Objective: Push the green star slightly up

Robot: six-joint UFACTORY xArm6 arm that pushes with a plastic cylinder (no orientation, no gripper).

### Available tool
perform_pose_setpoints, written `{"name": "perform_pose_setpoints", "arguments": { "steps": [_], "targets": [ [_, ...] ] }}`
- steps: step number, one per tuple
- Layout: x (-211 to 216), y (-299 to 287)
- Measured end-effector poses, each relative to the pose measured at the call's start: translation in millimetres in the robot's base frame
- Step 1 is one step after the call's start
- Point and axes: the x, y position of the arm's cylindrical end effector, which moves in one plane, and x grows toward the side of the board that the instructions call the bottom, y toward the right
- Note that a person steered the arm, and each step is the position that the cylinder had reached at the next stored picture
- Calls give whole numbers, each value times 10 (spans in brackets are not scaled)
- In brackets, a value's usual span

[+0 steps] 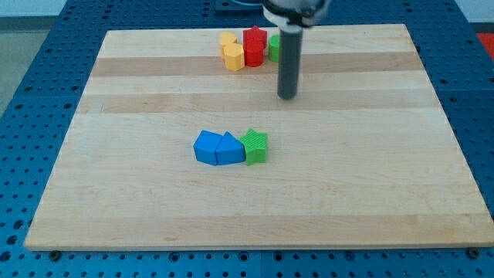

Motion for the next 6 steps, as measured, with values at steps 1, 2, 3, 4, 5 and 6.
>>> {"name": "perform_pose_setpoints", "arguments": {
  "steps": [1, 2, 3, 4, 5, 6],
  "targets": [
    [629, 129],
    [1146, 143],
    [1317, -75],
    [1317, -338],
    [1294, -444],
    [1137, -491]
  ]
}}
